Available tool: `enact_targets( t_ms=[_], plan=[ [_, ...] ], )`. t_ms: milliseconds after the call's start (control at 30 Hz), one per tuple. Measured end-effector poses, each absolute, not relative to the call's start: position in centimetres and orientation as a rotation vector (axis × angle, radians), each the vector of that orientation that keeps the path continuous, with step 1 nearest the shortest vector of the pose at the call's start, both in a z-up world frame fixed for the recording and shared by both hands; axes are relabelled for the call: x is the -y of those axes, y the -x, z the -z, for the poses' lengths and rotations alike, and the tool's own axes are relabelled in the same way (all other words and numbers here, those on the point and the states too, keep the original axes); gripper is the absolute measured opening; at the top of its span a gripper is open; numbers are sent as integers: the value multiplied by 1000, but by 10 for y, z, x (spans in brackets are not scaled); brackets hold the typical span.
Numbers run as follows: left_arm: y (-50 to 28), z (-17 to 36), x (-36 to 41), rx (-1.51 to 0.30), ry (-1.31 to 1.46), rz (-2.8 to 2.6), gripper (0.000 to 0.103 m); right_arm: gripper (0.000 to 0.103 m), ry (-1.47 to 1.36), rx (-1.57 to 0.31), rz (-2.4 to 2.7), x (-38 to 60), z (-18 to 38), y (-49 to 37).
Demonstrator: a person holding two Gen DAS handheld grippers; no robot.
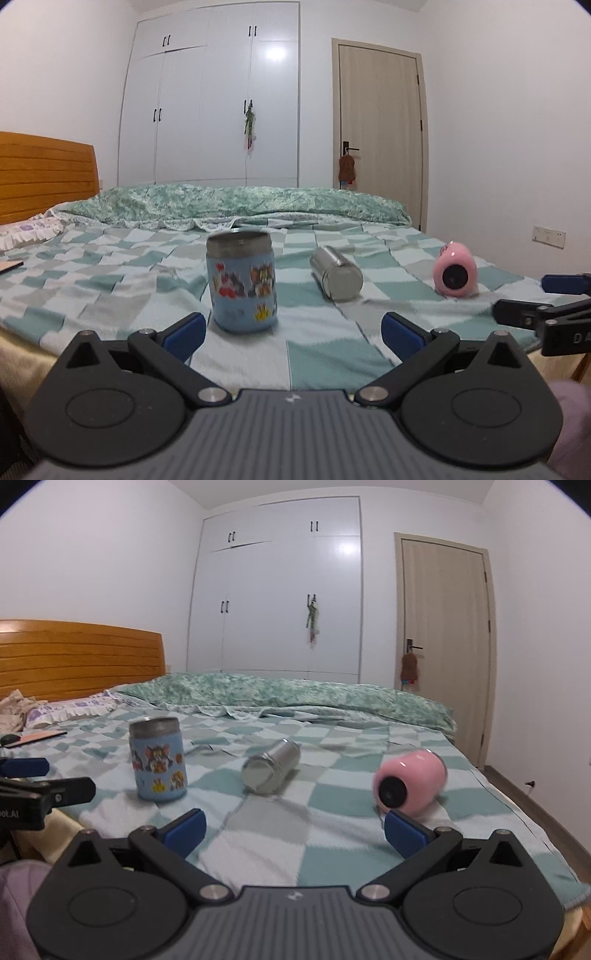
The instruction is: Flip cup upright
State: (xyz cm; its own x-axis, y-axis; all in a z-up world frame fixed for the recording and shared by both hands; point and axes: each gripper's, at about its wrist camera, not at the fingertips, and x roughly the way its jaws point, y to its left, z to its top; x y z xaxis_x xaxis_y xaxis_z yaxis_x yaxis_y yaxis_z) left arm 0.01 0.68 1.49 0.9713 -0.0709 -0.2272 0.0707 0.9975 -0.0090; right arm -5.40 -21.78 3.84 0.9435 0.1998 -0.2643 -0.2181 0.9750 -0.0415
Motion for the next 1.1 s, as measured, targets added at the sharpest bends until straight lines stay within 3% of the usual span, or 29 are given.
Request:
enact_targets(
  t_ms=[233, 1100],
  plan=[
    [-4, 8, -4, -215, -2, 40, 103, 103, 49, -222, -170, 227, -19, 66],
    [3, 10, -3, -166, -10, 26, 103, 103, 61, -186, -149, 225, -16, 70]
  ],
)
